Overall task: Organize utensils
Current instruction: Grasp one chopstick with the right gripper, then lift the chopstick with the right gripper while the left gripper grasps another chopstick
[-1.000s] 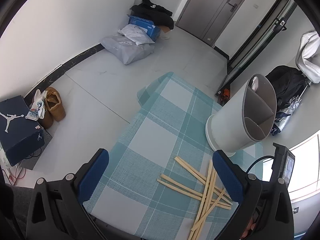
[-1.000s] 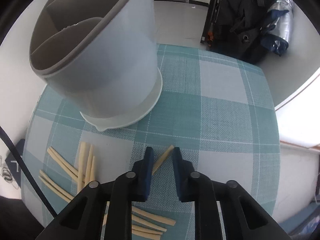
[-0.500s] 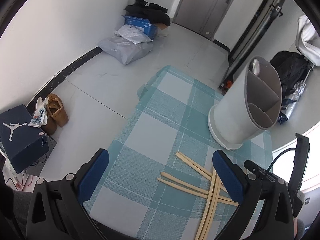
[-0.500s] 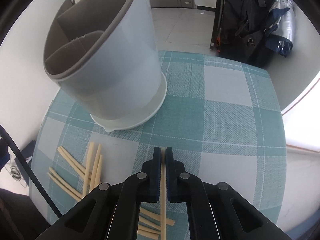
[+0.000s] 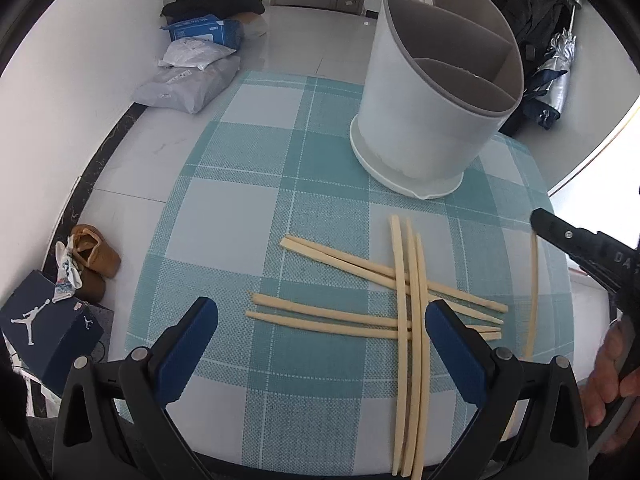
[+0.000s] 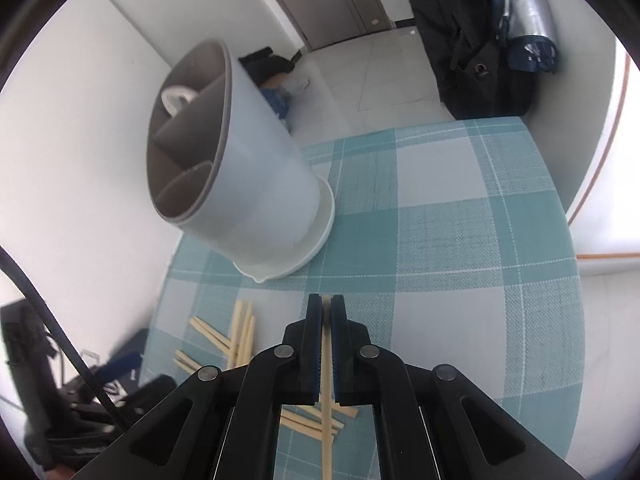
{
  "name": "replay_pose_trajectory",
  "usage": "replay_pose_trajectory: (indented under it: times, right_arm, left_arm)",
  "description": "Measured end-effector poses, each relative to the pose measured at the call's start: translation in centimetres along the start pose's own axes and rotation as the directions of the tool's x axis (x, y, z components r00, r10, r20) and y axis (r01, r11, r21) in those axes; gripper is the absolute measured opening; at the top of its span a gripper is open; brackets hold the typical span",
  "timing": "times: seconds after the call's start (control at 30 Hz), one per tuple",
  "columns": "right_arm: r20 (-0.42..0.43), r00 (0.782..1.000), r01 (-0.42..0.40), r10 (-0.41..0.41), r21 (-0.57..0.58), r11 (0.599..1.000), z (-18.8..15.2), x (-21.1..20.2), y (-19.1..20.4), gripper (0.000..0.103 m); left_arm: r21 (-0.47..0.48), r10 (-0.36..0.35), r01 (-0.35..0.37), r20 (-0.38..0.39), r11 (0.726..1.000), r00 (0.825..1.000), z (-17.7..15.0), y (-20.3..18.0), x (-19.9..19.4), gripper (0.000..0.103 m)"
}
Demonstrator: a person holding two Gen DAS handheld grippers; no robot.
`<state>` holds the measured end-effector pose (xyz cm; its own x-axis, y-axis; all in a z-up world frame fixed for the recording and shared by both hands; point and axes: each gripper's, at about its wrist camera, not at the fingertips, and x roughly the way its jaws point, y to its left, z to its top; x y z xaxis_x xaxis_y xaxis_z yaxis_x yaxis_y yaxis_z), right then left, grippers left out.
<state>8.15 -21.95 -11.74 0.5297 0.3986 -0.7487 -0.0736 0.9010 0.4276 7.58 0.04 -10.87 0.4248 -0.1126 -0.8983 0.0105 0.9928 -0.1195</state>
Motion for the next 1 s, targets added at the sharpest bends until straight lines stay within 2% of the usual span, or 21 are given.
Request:
replay_pose_trajectory:
  times: [0.17, 0.3, 0.5, 0.6, 0.73, 0.9, 1.0]
  right_arm:
    - [0.056, 0.996, -0.08, 0.074, 0.099, 0.992, 1.0, -1.0, -1.9, 0.003]
    - [0.087, 0.991, -0.112, 0.102, 0.112, 0.987, 1.5, -1.5, -2.5, 0.003]
    - [0.104, 0.986, -0.147, 0.131, 0.164, 0.976, 2.2, -1.9, -3.8, 0.003]
    - [0.107, 0.985, -0.149, 0.132, 0.17, 0.974, 2.3, -1.9, -3.9, 0.003]
    - [0.112, 0.987, -0.135, 0.12, 0.14, 0.981, 2.3, -1.9, -3.7, 0.003]
    - [0.096, 0.988, -0.138, 0.123, 0.161, 0.977, 2.2, -1.8, -3.8, 0.003]
    - [0.1, 0.988, -0.136, 0.121, 0.157, 0.978, 2.2, -2.0, -3.5, 0.003]
  left_arm:
    - [0.04, 0.108, -0.108, 0.002, 0.993, 0.994, 1.1, -0.7, 0.9, 0.102]
    - [0.062, 0.101, -0.099, -0.032, 0.993, 0.994, 1.8, -1.5, 1.6, 0.102]
    - [0.168, 0.162, -0.149, -0.065, 0.974, 0.985, 2.5, -2.9, 3.1, 0.099]
    - [0.208, 0.202, -0.188, -0.05, 0.96, 0.978, 2.6, -3.1, 3.2, 0.096]
    - [0.225, 0.206, -0.183, -0.082, 0.957, 0.975, 2.7, -2.9, 3.7, 0.096]
    - [0.269, 0.209, -0.174, -0.109, 0.947, 0.972, 2.9, -3.5, 4.6, 0.096]
    - [0.239, 0.219, -0.185, -0.125, 0.953, 0.968, 3.2, -3.1, 4.8, 0.086]
